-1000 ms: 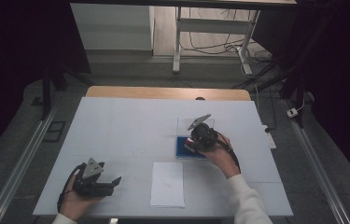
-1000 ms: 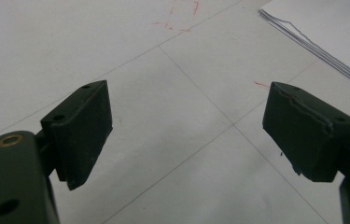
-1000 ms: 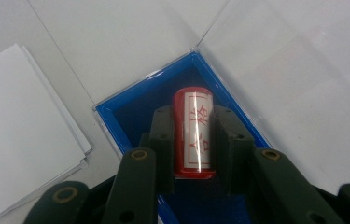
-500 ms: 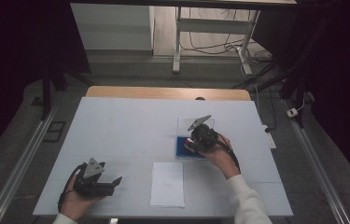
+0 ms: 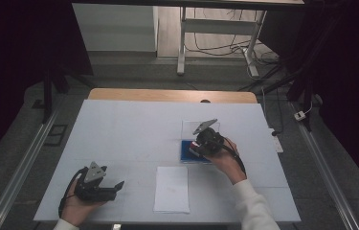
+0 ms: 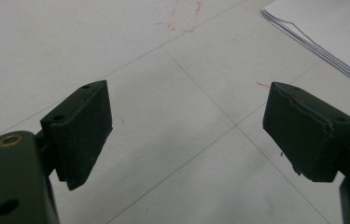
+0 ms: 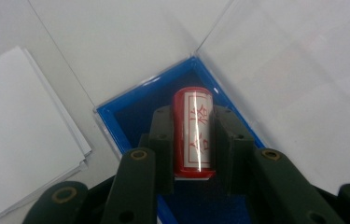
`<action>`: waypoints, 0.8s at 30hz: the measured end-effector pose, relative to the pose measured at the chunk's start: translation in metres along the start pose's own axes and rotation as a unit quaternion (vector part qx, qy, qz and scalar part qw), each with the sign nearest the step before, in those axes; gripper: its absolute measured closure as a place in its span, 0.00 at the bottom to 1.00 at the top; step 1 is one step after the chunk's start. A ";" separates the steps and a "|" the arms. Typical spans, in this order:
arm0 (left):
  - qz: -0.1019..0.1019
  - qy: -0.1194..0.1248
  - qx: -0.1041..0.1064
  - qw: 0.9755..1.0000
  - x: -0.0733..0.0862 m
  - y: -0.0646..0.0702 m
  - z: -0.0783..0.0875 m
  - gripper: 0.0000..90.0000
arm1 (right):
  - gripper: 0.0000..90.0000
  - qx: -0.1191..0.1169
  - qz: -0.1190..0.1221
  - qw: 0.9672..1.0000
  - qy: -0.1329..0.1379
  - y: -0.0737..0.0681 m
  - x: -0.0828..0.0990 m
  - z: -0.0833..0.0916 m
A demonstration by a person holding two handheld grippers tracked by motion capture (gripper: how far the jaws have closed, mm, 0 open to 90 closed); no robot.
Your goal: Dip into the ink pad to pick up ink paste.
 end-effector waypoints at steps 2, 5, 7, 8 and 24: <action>0.001 0.000 0.000 1.000 0.000 -0.001 0.000 0.17 | 0.78 -0.004 -0.002 1.000 0.006 0.001 0.000 0.003; 0.000 -0.001 0.001 1.000 0.001 0.000 -0.001 0.17 | 0.77 -0.004 -0.013 1.000 0.018 0.003 0.000 0.006; -0.001 -0.001 0.001 1.000 0.001 0.000 -0.001 0.17 | 0.77 -0.014 -0.031 0.999 0.043 0.005 -0.002 0.012; -0.001 0.000 0.001 1.000 0.001 0.000 -0.001 0.17 | 0.77 -0.022 -0.038 0.997 0.056 0.007 -0.002 0.015; -0.001 0.000 0.002 1.000 0.000 0.000 0.000 0.17 | 0.77 -0.017 -0.031 0.996 0.083 0.002 -0.004 0.037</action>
Point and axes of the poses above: each handheld gripper's, and its own axes: z roughly backward along the jaws, x roughly out of its underside, y roughly to its right, the point moved 5 cm from there along -z, roughly forward along the jaws, and after that the axes turned 6 degrees about -x, right-handed, at the moved point
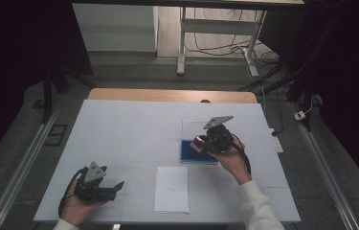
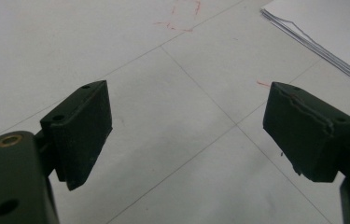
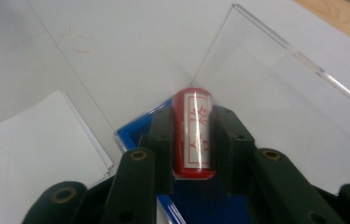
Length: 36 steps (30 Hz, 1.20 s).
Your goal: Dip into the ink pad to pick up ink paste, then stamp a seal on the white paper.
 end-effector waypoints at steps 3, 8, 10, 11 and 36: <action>-0.001 0.000 -0.001 1.000 0.000 0.000 0.000 0.17 | 0.77 -0.001 0.001 1.000 0.005 -0.002 -0.001 0.003; 0.000 0.000 0.002 1.000 0.000 0.000 0.000 0.17 | 0.77 -0.008 0.001 1.000 0.009 -0.006 -0.001 0.006; 0.000 0.000 0.000 1.000 0.000 0.000 0.000 0.17 | 0.77 -0.013 0.000 1.000 0.011 -0.008 -0.001 0.007; 0.000 0.000 0.000 1.000 0.000 0.000 0.000 0.17 | 0.77 -0.015 0.001 1.000 0.011 -0.009 -0.001 0.007; 0.001 0.002 -0.001 1.000 0.000 0.000 -0.001 0.17 | 0.77 -0.049 0.023 0.999 0.005 -0.040 0.006 0.016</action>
Point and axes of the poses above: each handheld gripper's, and its own axes: z roughly backward along the jaws, x roughly out of its underside, y roughly to its right, the point moved 5 cm from there along -z, roughly forward along the jaws, and after that the axes turned 6 degrees about -x, right-handed, at the moved point
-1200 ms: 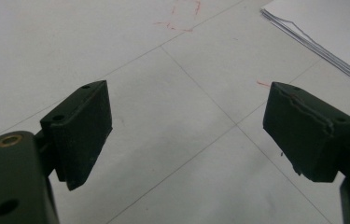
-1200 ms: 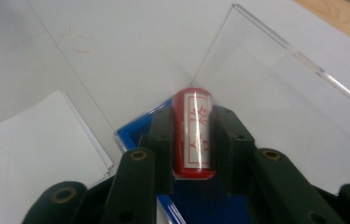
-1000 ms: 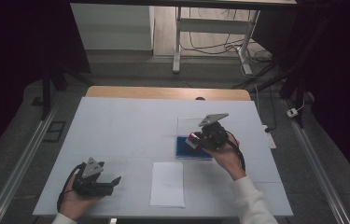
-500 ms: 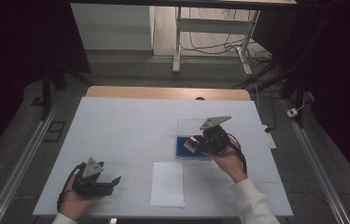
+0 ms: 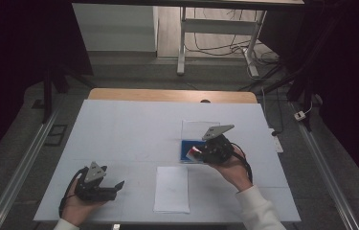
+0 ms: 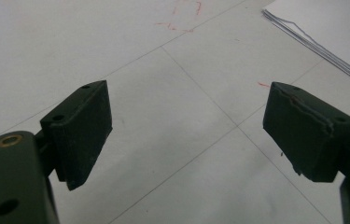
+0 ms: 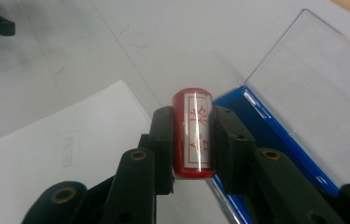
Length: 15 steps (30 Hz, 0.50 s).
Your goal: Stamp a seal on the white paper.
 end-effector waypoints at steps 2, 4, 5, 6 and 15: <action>0.000 0.001 0.000 1.000 0.000 0.000 0.000 0.17 | 0.77 -0.005 0.002 1.000 -0.001 -0.003 0.001 -0.001; 0.000 0.001 -0.001 1.000 0.000 0.000 0.000 0.17 | 0.77 -0.011 0.005 1.000 -0.002 -0.007 0.001 -0.002; 0.000 0.000 0.000 1.000 0.000 0.000 0.000 0.17 | 0.77 -0.013 0.009 1.000 -0.004 -0.009 0.001 -0.002; 0.001 0.000 0.000 1.000 0.000 0.000 0.000 0.17 | 0.77 -0.015 0.012 1.000 -0.005 -0.012 0.000 -0.003; -0.002 0.001 -0.001 1.000 0.000 0.000 0.000 0.17 | 0.77 -0.042 0.053 0.997 -0.022 -0.042 -0.006 -0.010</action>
Point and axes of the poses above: each handheld gripper's, and its own axes: z roughly backward along the jaws, x roughly out of its underside, y roughly to its right, the point moved 5 cm from there along -z, roughly forward along the jaws, and after that the axes turned 6 degrees about -x, right-handed, at the moved point
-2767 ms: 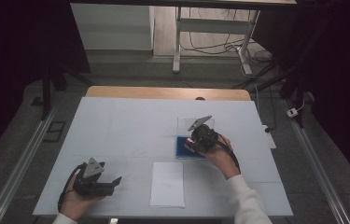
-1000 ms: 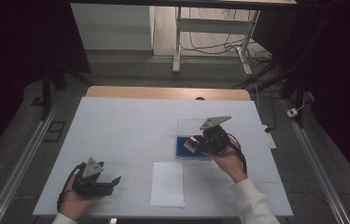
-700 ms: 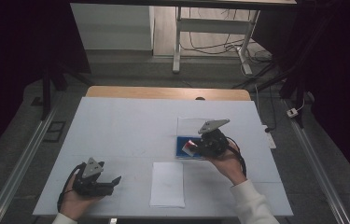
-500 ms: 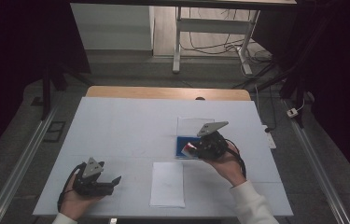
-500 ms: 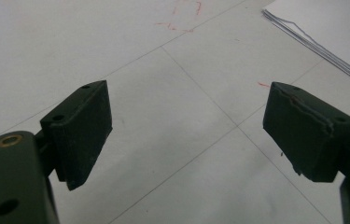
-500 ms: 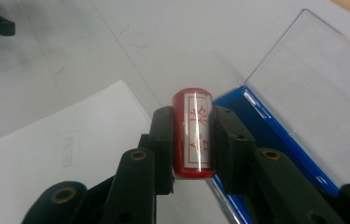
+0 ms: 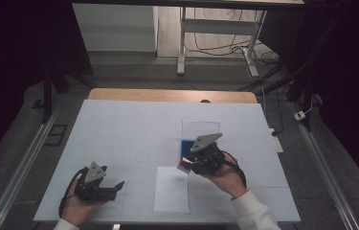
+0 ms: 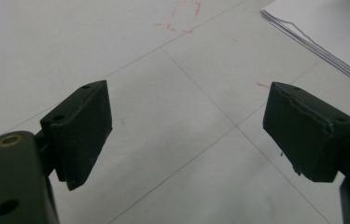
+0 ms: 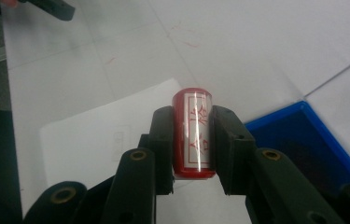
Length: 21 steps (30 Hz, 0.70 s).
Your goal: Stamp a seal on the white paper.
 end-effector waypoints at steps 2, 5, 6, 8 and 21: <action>0.001 -0.001 -0.001 1.000 0.000 0.000 -0.001 0.17 | 0.77 -0.005 0.001 1.000 -0.002 -0.004 -0.001 -0.003; 0.000 0.000 0.000 1.000 0.000 0.000 -0.001 0.17 | 0.77 -0.009 0.003 1.000 -0.007 -0.009 0.000 -0.006; 0.000 0.000 0.000 1.000 0.000 0.000 0.000 0.17 | 0.77 -0.009 0.004 1.000 -0.010 -0.011 0.000 -0.006; 0.000 0.000 0.001 1.000 -0.001 0.001 -0.001 0.17 | 0.77 -0.014 0.005 1.000 -0.008 -0.014 0.000 -0.008; 0.000 0.000 0.003 1.000 -0.001 0.002 -0.001 0.17 | 0.77 -0.029 0.016 0.999 -0.018 -0.029 0.002 -0.014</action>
Point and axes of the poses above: each handheld gripper's, and its own axes: z roughly backward along the jaws, x roughly out of its underside, y roughly to its right, the point moved 5 cm from there along -z, roughly forward along the jaws, and after that the axes turned 6 degrees about -x, right-handed, at the moved point
